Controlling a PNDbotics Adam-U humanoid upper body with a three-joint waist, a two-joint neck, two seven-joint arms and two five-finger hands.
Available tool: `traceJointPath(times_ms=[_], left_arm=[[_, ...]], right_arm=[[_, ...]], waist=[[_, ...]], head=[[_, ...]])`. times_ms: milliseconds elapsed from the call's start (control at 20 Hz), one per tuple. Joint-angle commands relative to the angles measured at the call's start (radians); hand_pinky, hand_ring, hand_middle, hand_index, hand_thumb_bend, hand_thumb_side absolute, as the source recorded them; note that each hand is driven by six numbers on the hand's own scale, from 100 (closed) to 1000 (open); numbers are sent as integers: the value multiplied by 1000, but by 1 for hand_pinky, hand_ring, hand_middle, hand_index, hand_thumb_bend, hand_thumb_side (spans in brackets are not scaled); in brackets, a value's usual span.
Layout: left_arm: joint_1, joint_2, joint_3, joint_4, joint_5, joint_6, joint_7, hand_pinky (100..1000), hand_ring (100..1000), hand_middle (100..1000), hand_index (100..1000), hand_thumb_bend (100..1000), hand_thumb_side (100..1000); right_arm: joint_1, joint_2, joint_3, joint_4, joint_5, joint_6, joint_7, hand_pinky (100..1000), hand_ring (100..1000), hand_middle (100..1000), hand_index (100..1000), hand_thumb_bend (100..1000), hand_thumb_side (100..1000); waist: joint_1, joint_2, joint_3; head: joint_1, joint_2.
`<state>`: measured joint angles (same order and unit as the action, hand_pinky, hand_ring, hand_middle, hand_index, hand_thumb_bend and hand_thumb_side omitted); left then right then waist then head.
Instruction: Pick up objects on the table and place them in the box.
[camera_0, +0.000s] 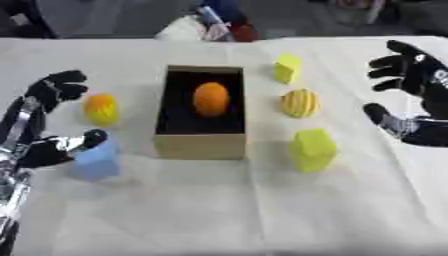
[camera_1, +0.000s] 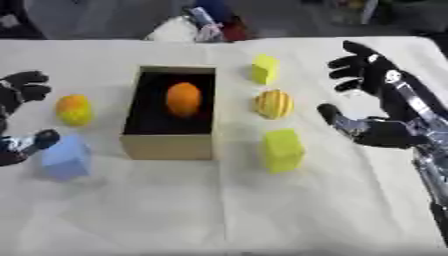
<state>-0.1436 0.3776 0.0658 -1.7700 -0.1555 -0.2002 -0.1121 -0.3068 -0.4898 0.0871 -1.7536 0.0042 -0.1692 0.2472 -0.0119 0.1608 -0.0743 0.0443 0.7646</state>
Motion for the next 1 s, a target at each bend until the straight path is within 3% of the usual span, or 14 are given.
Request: traceJointPath(times_ms=[50, 650, 1000], left_arm=[[-10, 13, 9, -11, -4, -1, -6, 810, 775, 767, 864, 854, 520], [-17, 26, 8, -5, -30, 3, -21, 814, 776, 761, 859, 838, 530], [-40, 173, -33, -9, -189, 0, -184, 823, 786, 779, 864, 825, 500]], right_arm=[[-9, -25, -4, -12, 3, -1, 9, 730, 805, 795, 1000, 360, 244], [-13, -26, 5, -8, 1, -1, 28, 732, 807, 796, 1000, 356, 247], [-13, -34, 9, -6, 2, 0, 41, 733, 808, 796, 1000, 355, 252]], waist=[[8, 3, -2], [10, -4, -3], [15, -10, -7]], head=[[-9, 5], [-18, 5], [-5, 5]])
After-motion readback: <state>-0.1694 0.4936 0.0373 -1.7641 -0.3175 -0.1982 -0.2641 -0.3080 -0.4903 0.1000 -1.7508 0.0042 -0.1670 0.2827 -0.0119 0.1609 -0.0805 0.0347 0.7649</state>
